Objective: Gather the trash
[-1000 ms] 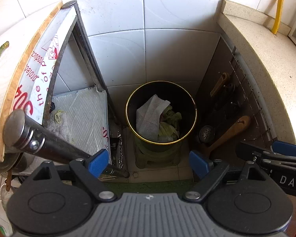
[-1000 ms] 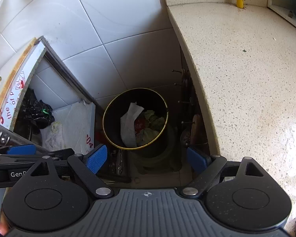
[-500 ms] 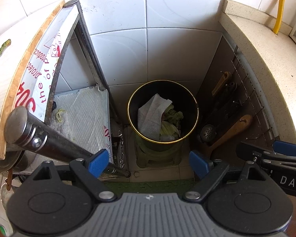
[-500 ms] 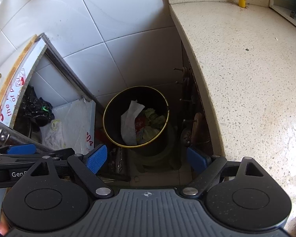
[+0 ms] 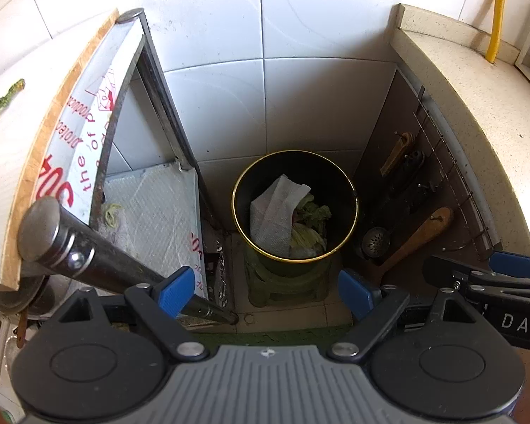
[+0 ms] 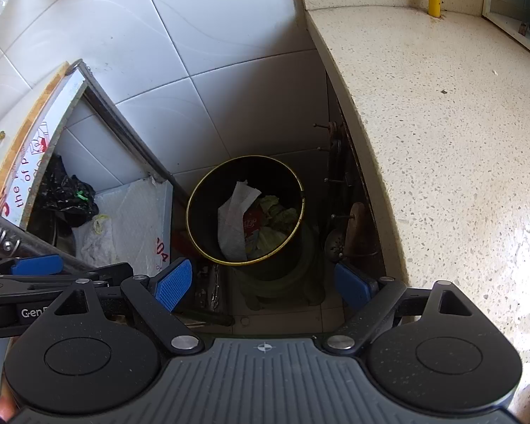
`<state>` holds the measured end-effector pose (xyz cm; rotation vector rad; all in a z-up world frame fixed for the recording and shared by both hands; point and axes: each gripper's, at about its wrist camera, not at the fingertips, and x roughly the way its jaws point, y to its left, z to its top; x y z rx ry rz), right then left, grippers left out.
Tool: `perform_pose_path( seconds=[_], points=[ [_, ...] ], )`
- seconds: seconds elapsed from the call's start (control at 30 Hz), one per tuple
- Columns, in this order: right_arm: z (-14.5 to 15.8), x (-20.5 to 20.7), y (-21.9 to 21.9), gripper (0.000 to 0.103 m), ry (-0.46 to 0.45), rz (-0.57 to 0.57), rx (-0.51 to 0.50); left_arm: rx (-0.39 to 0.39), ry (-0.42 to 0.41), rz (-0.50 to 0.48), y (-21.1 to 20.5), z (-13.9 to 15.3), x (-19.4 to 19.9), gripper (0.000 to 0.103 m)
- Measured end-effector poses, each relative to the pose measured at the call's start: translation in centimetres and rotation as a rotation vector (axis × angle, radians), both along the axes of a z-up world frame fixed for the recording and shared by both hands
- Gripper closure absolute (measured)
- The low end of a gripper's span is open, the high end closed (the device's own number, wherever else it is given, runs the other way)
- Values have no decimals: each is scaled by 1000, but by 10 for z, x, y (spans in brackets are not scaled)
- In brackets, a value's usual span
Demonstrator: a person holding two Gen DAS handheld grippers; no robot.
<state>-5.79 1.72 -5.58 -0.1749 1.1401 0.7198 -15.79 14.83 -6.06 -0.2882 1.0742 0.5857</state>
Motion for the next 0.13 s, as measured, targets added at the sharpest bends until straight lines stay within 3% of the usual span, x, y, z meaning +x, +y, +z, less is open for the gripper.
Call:
perform_pose_path(
  seconds=[0.13],
  points=[
    [1,-1,1,11,-4,-1,3,11,-8,-3,0,2,-1,19]
  ],
)
